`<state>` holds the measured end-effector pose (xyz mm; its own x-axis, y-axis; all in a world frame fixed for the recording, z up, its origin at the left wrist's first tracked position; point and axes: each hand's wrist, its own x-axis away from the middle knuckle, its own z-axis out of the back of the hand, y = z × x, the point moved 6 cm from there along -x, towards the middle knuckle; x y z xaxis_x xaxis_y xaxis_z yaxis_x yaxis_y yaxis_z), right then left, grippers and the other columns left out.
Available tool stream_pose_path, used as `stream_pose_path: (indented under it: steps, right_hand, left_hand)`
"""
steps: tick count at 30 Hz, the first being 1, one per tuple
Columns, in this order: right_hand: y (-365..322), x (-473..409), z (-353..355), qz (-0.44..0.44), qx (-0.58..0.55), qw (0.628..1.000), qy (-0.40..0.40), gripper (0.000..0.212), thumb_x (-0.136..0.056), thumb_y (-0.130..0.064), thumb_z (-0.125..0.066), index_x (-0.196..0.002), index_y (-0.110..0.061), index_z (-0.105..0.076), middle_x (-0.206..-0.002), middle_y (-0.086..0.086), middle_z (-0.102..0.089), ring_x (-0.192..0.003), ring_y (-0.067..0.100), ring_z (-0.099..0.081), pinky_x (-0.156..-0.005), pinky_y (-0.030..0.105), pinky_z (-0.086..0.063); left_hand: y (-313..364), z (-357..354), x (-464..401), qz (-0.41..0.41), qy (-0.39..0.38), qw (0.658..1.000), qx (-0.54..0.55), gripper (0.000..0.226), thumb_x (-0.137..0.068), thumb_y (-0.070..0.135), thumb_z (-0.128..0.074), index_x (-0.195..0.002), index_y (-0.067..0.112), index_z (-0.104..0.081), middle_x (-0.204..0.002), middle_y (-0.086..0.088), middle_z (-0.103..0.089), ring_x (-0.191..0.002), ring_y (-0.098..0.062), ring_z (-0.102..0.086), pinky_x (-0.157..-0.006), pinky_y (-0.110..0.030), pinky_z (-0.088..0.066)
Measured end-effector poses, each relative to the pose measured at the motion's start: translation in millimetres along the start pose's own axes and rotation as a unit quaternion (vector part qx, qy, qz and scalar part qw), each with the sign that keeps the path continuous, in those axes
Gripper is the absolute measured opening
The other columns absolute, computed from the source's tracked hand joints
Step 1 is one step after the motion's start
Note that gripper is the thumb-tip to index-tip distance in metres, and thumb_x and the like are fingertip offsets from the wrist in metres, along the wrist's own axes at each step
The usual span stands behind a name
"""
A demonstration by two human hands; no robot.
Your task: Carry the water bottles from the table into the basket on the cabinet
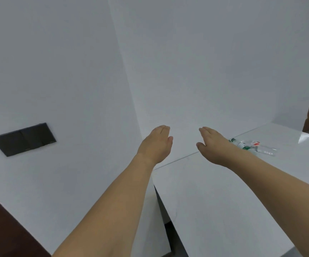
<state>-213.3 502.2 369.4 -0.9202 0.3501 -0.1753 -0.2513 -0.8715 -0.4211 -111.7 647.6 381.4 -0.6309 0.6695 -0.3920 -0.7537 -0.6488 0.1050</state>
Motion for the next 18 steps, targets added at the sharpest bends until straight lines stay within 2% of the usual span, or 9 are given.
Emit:
stream_pose_path:
  steps: [5, 11, 14, 18]
  right_hand:
    - [48.3, -13.5, 4.8, 0.018, 0.001, 1.0, -0.015, 0.055, -0.102, -0.021, -0.036, -0.151, -0.001, -0.02, -0.159, 0.011, -0.023, -0.148, 0.023, -0.017, -0.116, 0.029, -0.015]
    - [121.3, -59.5, -4.3, 0.005, 0.0, 0.999, -0.047, 0.052, -0.101, -0.019, -0.036, -0.148, 0.002, -0.025, -0.156, 0.015, -0.027, -0.145, 0.027, -0.022, -0.115, 0.031, -0.018]
    - [160.2, -93.2, -3.8, -0.002, -0.005, 0.998, -0.055, 0.046, -0.1, -0.016, -0.038, -0.141, 0.004, -0.034, -0.149, 0.017, -0.036, -0.139, 0.03, -0.031, -0.11, 0.032, -0.024]
    - [208.3, -135.4, 3.8, -0.003, -0.003, 0.998, -0.066, 0.049, -0.1, -0.016, -0.038, -0.146, 0.001, -0.029, -0.153, 0.014, -0.033, -0.141, 0.027, -0.029, -0.11, 0.029, -0.023]
  left_hand:
    - [27.7, -27.6, -22.2, 0.018, -0.014, 1.0, -0.005, 0.046, -0.104, 0.027, -0.035, -0.146, 0.008, -0.035, -0.153, -0.004, -0.035, -0.141, -0.017, -0.029, -0.108, -0.031, -0.031]
    - [44.3, -82.6, -72.2, 0.044, -0.026, 0.999, -0.006, 0.047, -0.104, 0.027, -0.034, -0.147, 0.008, -0.035, -0.153, -0.003, -0.035, -0.141, -0.017, -0.029, -0.107, -0.03, -0.031]
    - [50.4, -118.8, -106.7, 0.067, -0.042, 0.997, 0.011, 0.047, -0.104, 0.028, -0.034, -0.147, 0.008, -0.034, -0.153, -0.004, -0.035, -0.141, -0.018, -0.03, -0.109, -0.031, -0.03]
    - [66.0, -156.6, -158.6, 0.081, -0.063, 0.994, 0.025, 0.048, -0.104, 0.029, -0.034, -0.147, 0.008, -0.035, -0.153, -0.005, -0.036, -0.14, -0.019, -0.032, -0.109, -0.034, -0.033]
